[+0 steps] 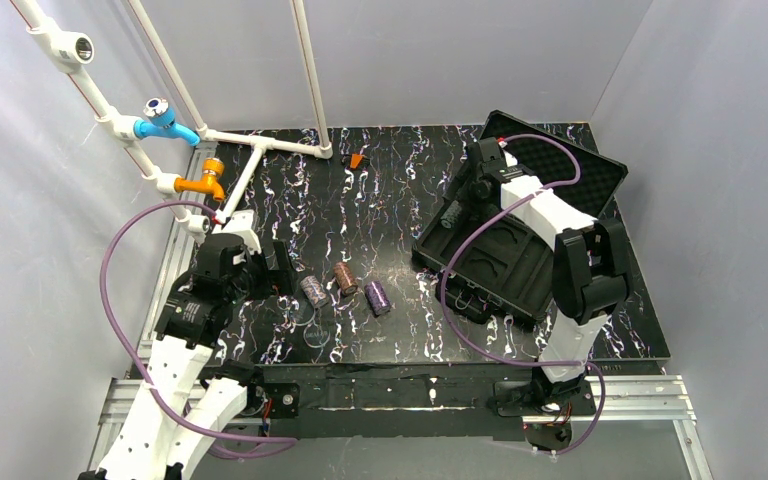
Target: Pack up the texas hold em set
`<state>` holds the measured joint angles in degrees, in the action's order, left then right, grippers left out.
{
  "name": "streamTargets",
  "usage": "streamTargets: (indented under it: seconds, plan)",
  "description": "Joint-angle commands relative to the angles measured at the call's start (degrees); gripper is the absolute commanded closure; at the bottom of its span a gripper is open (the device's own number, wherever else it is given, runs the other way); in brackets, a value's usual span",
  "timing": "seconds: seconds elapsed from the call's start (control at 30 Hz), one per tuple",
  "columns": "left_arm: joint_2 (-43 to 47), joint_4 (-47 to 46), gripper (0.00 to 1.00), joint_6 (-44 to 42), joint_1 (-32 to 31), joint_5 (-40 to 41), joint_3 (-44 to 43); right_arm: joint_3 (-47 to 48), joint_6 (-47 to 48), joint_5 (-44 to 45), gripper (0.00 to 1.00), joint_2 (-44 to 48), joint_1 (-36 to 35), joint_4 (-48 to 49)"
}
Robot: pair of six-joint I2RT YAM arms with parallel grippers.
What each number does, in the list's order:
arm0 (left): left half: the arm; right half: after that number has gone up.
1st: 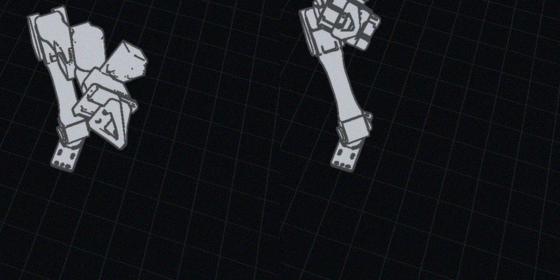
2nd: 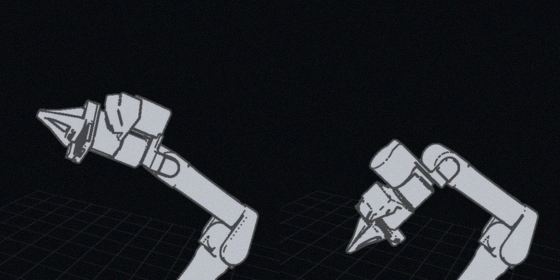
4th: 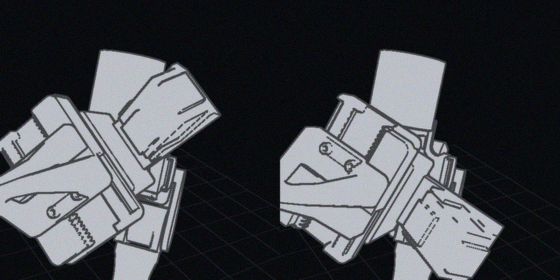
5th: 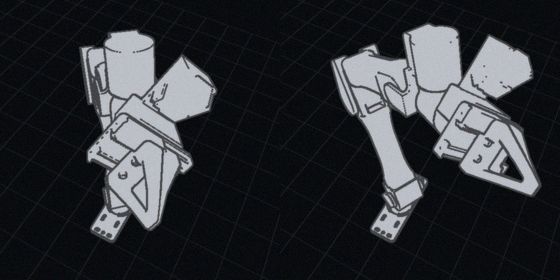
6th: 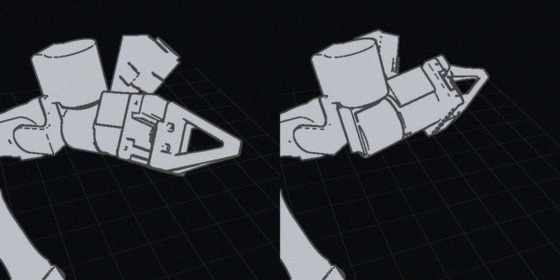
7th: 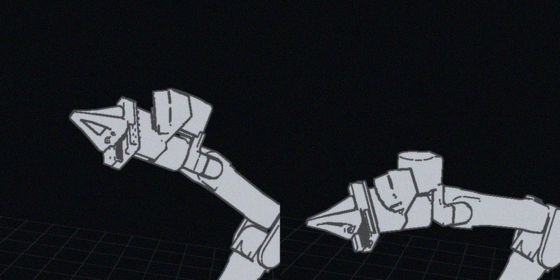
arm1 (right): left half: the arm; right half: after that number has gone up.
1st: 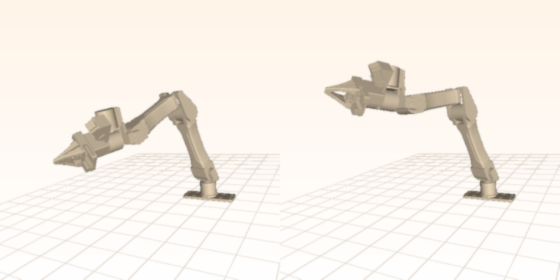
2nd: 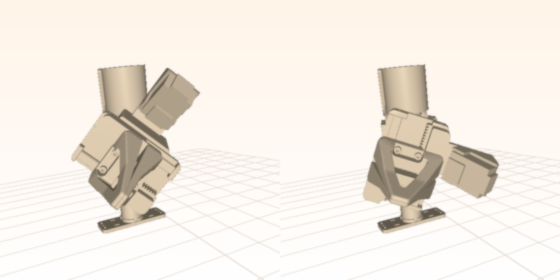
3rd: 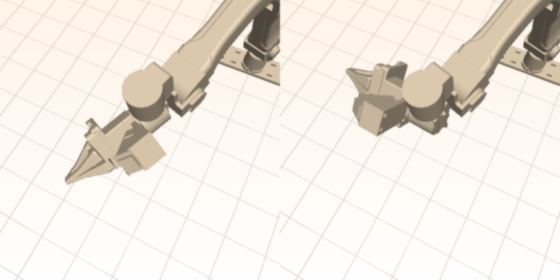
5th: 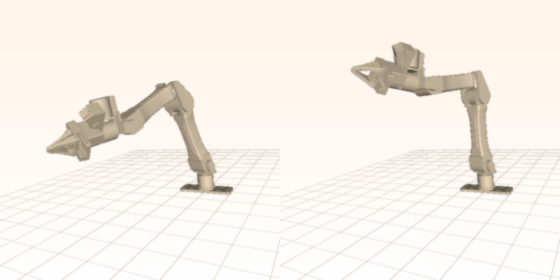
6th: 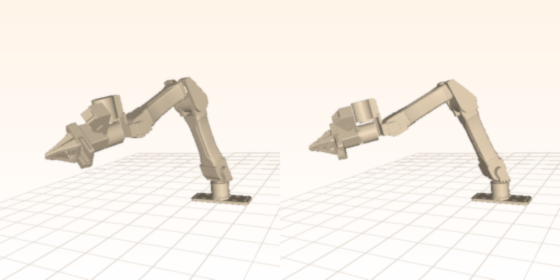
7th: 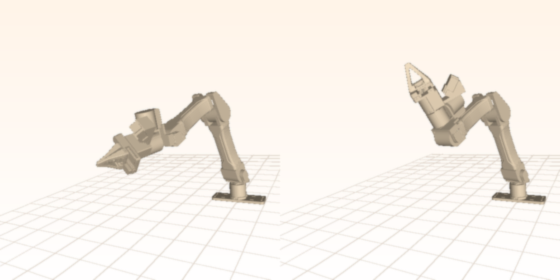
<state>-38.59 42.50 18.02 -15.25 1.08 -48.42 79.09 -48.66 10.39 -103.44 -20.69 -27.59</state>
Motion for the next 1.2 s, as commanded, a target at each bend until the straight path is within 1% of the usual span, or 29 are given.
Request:
streamTargets:
  seconds: [0.0, 0.17, 0.23, 0.33, 0.47, 0.6, 0.77, 1.17]
  plan:
    - [1.0, 0.6, 0.03, -0.5, -0.2, 0.7, 0.5, 2.0, 3.6, -0.4, 0.23, 3.9, -0.6, -1.4]
    - [1.1, 0.7, 0.03, -0.5, -0.2, 0.6, 0.5, 2.3, 8.5, -1.8, 0.34, 4.2, -3.5, -1.9]
    - [1.1, 0.7, 0.03, -0.5, -0.2, 0.6, 0.5, 2.3, 10.2, -1.6, 0.42, 4.2, -4.9, -2.3]
    - [1.1, 0.7, 0.03, -0.5, -0.2, 0.6, 0.5, 1.9, 12.3, -2.5, 0.50, 3.8, -6.0, -2.2]
    - [0.9, 0.7, 0.03, -0.5, -0.2, 0.7, 0.5, 1.9, 14.7, -4.9, 0.56, 2.0, -7.3, -1.8]
    - [0.8, 0.7, 0.03, -0.5, -0.2, 0.8, 0.5, 1.9, 15.8, -6.5, 0.66, -0.2, -7.4, -1.7]
    - [0.5, 0.7, 0.03, -0.4, -0.2, 1.0, 0.4, 2.6, 17.2, -6.3, 0.70, -2.6, -7.4, -1.2]
    - [0.0, 0.9, 0.03, -0.3, -0.2, 1.6, 0.4, 9.1, 20.8, -0.7, 0.72, -8.8, -7.0, -3.3]
